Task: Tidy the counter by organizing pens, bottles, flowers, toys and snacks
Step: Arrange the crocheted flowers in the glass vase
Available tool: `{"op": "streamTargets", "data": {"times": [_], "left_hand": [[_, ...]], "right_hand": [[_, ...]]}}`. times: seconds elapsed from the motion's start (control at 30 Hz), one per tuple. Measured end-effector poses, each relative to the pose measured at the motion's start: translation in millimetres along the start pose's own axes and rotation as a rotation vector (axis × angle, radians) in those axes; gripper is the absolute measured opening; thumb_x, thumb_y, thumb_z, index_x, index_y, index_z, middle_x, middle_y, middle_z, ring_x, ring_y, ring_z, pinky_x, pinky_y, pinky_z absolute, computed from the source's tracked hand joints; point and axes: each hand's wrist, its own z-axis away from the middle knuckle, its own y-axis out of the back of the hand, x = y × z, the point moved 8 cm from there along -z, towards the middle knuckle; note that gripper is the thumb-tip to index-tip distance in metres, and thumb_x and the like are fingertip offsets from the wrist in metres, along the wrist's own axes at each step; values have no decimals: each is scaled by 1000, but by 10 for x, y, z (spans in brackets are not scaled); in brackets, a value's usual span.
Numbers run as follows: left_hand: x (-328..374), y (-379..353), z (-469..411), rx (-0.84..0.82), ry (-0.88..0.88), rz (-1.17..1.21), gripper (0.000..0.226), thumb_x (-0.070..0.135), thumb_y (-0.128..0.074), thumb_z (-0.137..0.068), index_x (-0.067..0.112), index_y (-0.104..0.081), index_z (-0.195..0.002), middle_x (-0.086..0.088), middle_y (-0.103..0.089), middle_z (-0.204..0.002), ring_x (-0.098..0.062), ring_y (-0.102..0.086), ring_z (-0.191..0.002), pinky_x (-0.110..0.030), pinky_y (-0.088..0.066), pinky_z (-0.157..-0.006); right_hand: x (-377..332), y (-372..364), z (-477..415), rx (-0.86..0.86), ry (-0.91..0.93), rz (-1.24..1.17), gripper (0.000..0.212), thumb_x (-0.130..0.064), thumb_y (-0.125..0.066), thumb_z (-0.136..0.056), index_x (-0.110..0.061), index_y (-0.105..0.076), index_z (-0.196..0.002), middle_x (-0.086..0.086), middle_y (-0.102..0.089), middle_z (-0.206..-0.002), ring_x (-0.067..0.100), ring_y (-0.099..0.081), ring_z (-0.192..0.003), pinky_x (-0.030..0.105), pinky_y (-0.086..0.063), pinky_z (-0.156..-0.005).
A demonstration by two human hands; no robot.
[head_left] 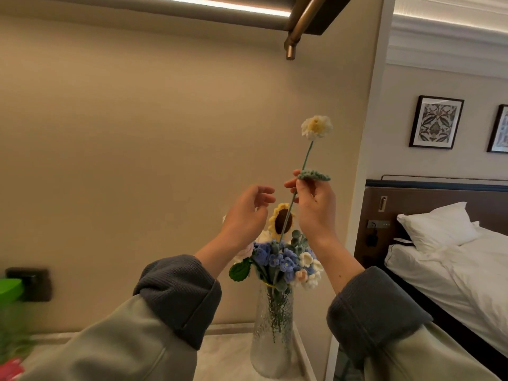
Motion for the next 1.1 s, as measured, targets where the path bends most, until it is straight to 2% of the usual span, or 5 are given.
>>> {"op": "streamTargets", "data": {"times": [0.23, 0.37, 0.5, 0.97, 1.1], "left_hand": [[20, 61, -12, 11, 18, 51, 35, -3, -43, -91, 23, -54, -111, 4, -66, -100, -11, -62, -100, -34, -51, -91], [60, 74, -57, 45, 23, 100, 27, 12, -41, -97, 28, -47, -119, 8, -62, -105, -11, -62, -101, -24, -49, -82], [127, 146, -91, 104, -15, 188, 38, 22, -45, -95, 26, -41, -133, 5, -59, -113, -13, -60, -102, -26, -47, -84], [182, 63, -82, 75, -36, 180, 38, 15, -53, -96, 20, -44, -133, 1, -65, -108, -3, -63, -93, -12, -50, -72], [306, 82, -92, 93, -108, 184, 29, 9, -51, -97, 14, -53, -125, 2, -66, -99, 6, -63, -77, -8, -48, -63]], "right_hand": [[246, -181, -43, -173, -103, 127, 19, -13, -47, -99, -18, -65, -96, 2, -72, -89, 15, -67, -89, 41, -54, -86], [449, -336, 15, -330, -220, 179, 24, -16, -46, -99, -28, -63, -87, -3, -73, -84, 15, -68, -81, 33, -57, -72], [525, -359, 10, -295, -266, 134, 19, -17, -46, -99, -19, -65, -96, 3, -70, -87, 13, -66, -71, 26, -56, -61], [437, -403, 2, -336, -110, 316, 26, -17, -44, -99, -16, -67, -110, -2, -71, -90, 7, -68, -74, 37, -58, -73], [314, -396, -48, -334, -27, 272, 28, -22, -45, -100, -18, -67, -117, -4, -72, -95, 5, -69, -76, 37, -58, -76]]}}
